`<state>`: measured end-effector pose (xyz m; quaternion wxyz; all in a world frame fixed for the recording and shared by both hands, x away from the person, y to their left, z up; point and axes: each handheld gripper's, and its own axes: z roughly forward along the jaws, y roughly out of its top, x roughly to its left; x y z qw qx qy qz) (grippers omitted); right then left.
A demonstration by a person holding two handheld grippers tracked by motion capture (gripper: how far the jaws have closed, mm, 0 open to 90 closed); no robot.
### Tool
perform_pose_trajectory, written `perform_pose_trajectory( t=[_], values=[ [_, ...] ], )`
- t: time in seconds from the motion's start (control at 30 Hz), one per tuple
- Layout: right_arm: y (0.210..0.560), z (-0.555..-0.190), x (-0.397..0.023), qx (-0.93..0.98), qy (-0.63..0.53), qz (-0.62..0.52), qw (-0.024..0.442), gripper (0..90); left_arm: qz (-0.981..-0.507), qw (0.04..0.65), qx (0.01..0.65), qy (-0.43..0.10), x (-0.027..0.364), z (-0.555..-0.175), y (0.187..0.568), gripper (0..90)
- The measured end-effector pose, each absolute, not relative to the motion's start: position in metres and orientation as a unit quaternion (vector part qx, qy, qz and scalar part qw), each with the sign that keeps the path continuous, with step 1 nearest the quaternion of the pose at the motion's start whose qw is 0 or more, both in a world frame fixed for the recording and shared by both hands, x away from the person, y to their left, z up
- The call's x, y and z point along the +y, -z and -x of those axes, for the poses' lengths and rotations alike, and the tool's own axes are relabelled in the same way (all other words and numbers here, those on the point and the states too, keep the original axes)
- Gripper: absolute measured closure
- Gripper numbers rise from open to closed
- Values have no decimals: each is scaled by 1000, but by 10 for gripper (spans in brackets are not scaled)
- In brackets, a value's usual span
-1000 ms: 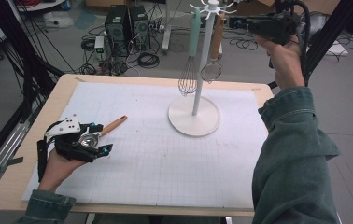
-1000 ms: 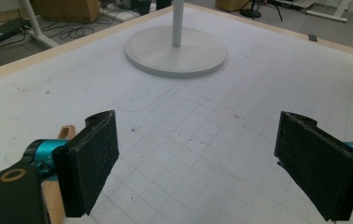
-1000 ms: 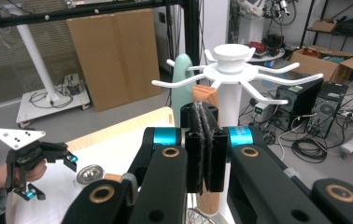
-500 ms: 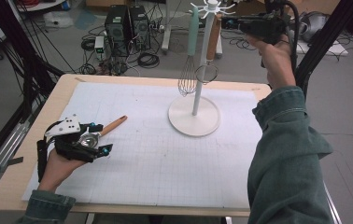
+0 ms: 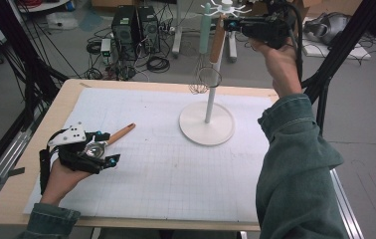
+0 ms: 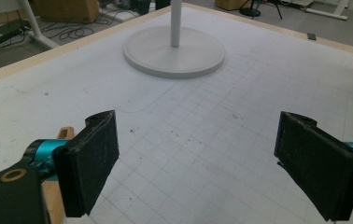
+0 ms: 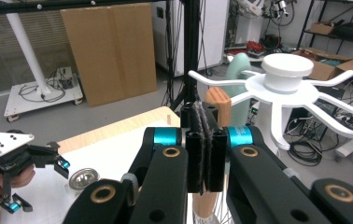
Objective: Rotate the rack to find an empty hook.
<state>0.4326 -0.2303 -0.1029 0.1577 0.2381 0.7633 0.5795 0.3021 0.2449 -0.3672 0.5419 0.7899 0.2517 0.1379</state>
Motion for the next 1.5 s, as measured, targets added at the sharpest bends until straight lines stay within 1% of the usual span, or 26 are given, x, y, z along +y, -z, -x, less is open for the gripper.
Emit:
perform_pose_trajectory(
  t=[0.17, 0.4, 0.7, 0.93, 1.5],
  values=[
    [102, -427, -237, 764, -583, -228, 157, 897, -790, 542, 252, -138, 245, -302, 367, 143],
    [103, -420, -259, 756, -588, -237, 164, 897, -791, 541, 251, -136, 244, -302, 367, 143],
    [99, -424, -280, 744, -590, -260, 174, 898, -791, 542, 249, -137, 243, -302, 367, 143],
    [98, -435, -275, 749, -582, -264, 175, 897, -791, 541, 251, -137, 244, -302, 368, 143],
    [101, -433, -242, 762, -578, -241, 166, 897, -791, 541, 251, -136, 244, -301, 366, 143]
  ],
)
